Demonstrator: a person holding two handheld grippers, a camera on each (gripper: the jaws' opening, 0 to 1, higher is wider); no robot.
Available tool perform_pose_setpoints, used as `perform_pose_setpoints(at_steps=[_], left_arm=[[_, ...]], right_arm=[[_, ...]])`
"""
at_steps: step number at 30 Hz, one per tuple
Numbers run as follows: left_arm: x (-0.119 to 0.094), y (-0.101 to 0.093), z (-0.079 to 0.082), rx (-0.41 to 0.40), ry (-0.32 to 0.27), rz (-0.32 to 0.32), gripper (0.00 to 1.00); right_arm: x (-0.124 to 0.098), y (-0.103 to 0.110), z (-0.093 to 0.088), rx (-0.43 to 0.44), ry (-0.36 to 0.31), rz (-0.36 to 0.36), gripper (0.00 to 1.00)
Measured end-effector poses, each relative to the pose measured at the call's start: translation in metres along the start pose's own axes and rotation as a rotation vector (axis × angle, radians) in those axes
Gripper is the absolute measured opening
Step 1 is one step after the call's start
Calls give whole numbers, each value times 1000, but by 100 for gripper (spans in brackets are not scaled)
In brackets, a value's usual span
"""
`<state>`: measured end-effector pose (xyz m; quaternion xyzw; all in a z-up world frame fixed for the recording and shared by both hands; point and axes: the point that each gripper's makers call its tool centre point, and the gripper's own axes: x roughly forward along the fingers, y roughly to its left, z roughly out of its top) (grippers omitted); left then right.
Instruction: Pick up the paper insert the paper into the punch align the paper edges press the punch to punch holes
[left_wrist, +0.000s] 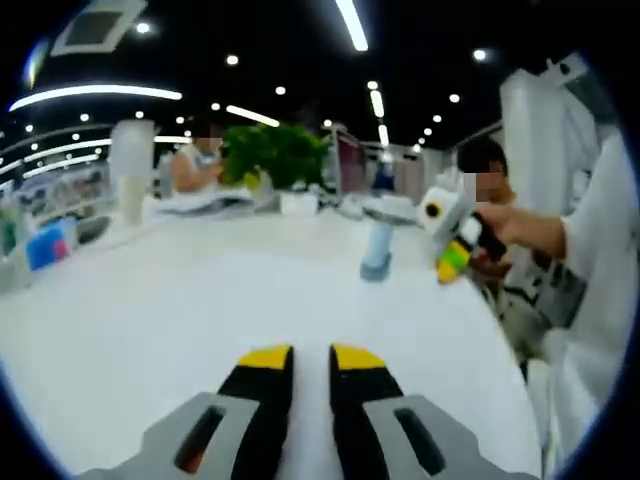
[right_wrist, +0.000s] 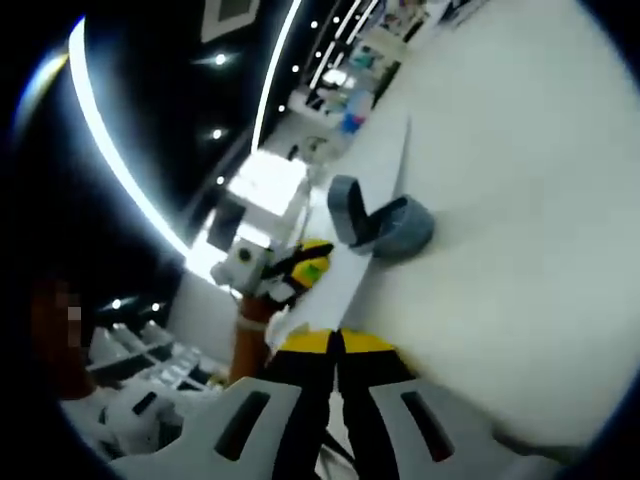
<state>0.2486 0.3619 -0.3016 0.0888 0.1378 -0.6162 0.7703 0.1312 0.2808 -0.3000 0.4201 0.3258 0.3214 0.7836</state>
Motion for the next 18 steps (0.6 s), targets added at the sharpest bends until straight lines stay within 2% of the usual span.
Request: perform_pose_setpoints(at_steps=[5, 9, 14, 17, 18], left_arm=[[1, 1, 1, -33, -15, -5, 16], [2, 0, 1, 7, -24, -3, 16], [3, 1, 1, -10, -28, -6, 16], [2, 1, 1, -12, -30, -8, 16], [2, 1, 2, -14, -31, -9, 16]], right_arm=[[0, -1, 1, -13, -2, -5, 4], [-1, -1, 2, -16, -6, -5, 5], [-2, 1, 4, -22, -24, 6, 6], [-9, 7, 5, -59, -46, 25, 11], [-13, 9, 8, -102, -63, 28, 13]])
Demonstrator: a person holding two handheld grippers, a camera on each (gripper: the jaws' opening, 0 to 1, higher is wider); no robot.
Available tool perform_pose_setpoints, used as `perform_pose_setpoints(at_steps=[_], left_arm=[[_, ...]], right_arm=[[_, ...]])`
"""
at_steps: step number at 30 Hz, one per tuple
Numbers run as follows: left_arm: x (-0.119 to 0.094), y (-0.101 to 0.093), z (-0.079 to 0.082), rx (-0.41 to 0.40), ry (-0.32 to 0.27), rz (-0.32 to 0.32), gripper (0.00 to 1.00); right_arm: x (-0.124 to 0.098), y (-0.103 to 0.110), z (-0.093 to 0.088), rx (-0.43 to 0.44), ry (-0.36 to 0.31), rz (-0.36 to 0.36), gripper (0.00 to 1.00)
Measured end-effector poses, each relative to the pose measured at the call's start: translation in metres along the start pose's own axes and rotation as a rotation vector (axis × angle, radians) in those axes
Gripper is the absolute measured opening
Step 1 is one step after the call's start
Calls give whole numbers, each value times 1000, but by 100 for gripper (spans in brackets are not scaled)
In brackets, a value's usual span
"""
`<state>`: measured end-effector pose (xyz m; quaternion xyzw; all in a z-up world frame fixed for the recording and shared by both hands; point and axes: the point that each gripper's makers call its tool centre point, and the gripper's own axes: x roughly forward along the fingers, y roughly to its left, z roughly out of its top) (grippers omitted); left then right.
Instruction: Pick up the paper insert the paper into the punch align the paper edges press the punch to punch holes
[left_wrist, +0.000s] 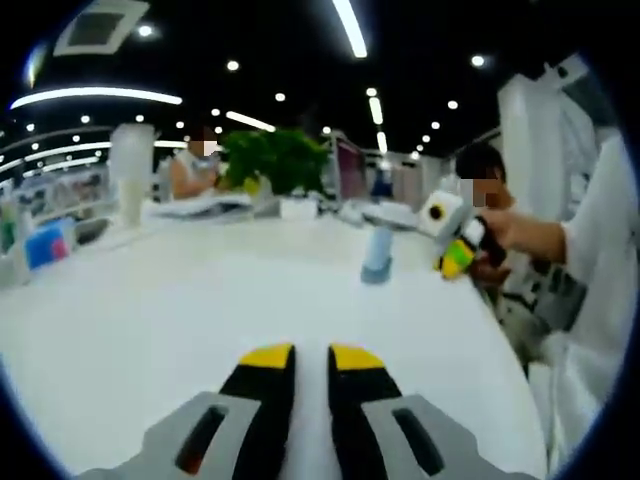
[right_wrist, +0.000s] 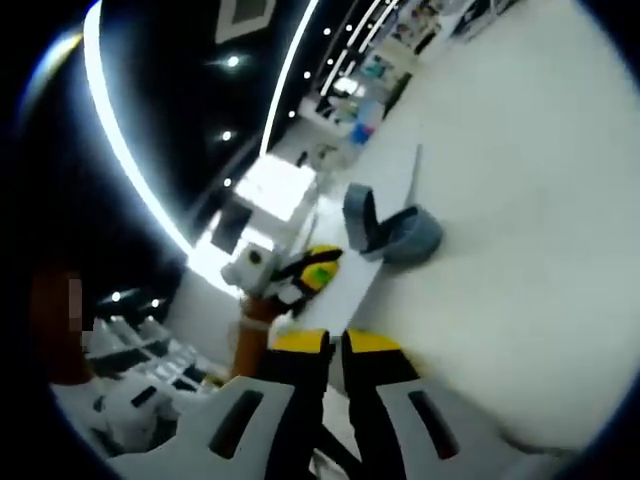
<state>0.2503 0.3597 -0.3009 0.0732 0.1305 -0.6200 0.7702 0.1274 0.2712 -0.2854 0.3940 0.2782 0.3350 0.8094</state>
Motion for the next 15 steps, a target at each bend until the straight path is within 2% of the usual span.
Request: perform_pose_setpoints(at_steps=[3, 5, 7, 9, 10, 15], left_arm=[[0, 1, 0, -3, -2, 1, 15], [0, 1, 1, -2, -2, 1, 15], [0, 1, 1, -3, -4, -3, 15], [0, 2, 2, -10, -5, -3, 15], [0, 2, 2, -8, -5, -3, 15], [0, 2, 2, -18, -7, -8, 15]], right_arm=[[-18, 5, 10, -105, -27, -9, 15], [-31, 6, 23, -232, -64, -34, 18], [-39, 7, 36, -440, -88, -61, 21], [-47, -2, 51, -642, -101, -113, 24], [-49, -6, 54, -752, -89, -116, 24], [-42, -17, 64, -921, -69, -119, 25]])
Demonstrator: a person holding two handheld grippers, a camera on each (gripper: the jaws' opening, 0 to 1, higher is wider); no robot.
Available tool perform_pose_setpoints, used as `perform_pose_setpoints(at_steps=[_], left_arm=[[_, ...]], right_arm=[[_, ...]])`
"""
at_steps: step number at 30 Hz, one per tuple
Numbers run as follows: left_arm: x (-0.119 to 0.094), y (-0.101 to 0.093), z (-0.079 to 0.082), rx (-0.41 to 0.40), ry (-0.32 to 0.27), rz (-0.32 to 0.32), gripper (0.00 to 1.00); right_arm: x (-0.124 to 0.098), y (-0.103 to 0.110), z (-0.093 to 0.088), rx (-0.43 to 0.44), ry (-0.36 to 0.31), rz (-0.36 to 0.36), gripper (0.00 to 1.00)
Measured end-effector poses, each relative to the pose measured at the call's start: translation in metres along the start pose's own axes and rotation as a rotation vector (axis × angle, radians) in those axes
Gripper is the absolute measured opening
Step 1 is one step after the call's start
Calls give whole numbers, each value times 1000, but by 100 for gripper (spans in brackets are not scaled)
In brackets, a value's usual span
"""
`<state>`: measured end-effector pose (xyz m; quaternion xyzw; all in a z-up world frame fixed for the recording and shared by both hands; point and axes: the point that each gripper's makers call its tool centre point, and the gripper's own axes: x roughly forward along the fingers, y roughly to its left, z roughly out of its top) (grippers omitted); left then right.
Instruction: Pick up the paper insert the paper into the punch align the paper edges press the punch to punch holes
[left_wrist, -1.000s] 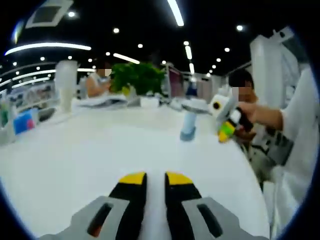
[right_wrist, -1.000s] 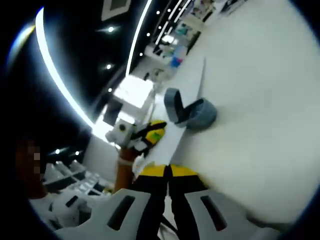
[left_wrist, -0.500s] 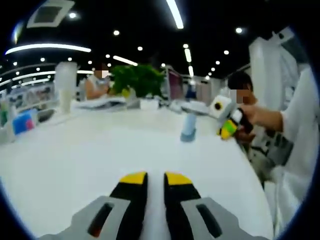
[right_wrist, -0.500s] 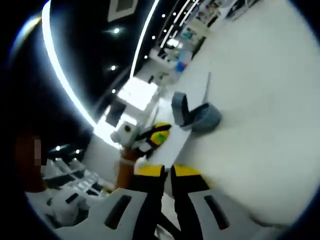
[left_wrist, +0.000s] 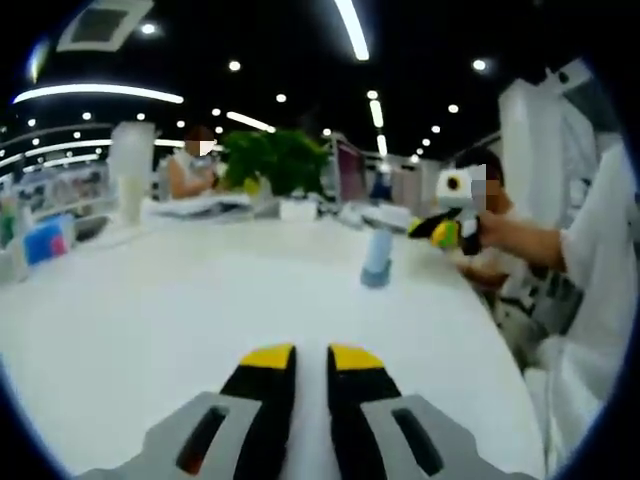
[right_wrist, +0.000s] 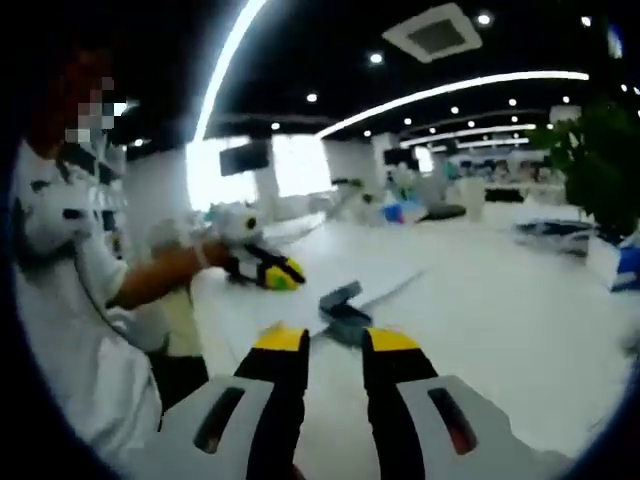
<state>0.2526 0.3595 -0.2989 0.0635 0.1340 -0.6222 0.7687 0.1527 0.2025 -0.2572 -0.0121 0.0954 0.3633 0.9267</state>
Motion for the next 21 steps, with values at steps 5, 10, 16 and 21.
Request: perform_pose_setpoints(at_steps=[5, 10, 16, 21], left_arm=[[0, 0, -1, -2, 0, 6, 14], [-1, -2, -2, -3, 0, 4, 14], [-1, -3, -3, 20, 1, 7, 14], [-1, -4, -4, 26, 0, 0, 14]], right_arm=[[13, -3, 0, -75, -1, 57, 28], [21, -1, -4, -122, 22, 86, 31], [35, 1, -22, -149, 69, 181, 33], [45, 0, -26, -163, 86, 241, 33]])
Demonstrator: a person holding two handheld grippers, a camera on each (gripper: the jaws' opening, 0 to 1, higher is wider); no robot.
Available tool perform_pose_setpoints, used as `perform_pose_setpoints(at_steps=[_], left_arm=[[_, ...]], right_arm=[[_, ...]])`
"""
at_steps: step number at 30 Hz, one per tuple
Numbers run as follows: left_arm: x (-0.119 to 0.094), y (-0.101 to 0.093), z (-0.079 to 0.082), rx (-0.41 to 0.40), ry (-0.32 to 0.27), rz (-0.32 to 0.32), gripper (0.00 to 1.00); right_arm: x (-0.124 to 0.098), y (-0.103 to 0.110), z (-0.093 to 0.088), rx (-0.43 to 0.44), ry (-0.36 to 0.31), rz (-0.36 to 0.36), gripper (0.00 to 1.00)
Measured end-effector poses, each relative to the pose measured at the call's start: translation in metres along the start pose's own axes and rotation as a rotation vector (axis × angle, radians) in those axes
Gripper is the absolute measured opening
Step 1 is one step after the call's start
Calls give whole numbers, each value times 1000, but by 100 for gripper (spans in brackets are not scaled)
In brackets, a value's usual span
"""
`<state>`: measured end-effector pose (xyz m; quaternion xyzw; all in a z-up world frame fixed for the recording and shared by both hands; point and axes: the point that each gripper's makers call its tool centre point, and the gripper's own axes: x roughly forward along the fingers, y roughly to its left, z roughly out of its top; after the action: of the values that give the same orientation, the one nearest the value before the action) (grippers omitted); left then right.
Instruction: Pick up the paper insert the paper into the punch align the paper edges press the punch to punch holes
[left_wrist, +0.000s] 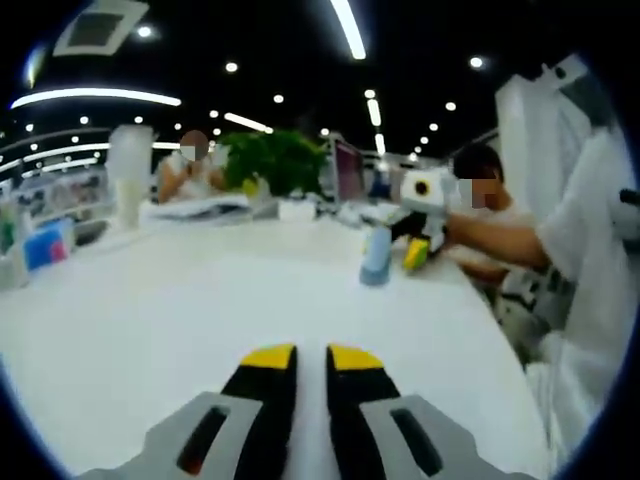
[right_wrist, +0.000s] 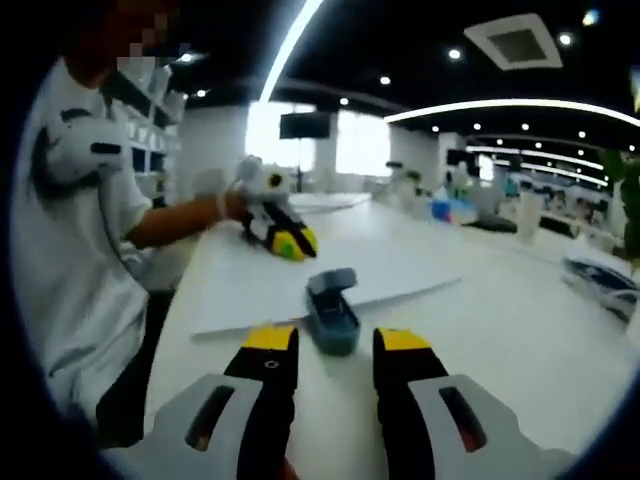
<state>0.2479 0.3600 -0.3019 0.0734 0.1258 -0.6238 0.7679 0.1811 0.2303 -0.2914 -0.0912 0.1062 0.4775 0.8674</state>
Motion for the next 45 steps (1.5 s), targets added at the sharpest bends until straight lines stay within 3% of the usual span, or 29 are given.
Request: perform_pose_setpoints(at_steps=[12, 25, 28, 45], left_arm=[[2, 1, 0, 15, -2, 6, 12], [2, 7, 0, 9, 1, 25, 7], [2, 5, 0, 38, -2, 27, 7], [4, 0, 2, 48, 0, -22, 4]], right_arm=[[8, -14, -4, -20, -10, 113, 23], [9, -22, -3, -44, -25, 149, 23], [9, -24, -2, -41, -26, 149, 22], [15, -21, 2, -43, -27, 149, 22]])
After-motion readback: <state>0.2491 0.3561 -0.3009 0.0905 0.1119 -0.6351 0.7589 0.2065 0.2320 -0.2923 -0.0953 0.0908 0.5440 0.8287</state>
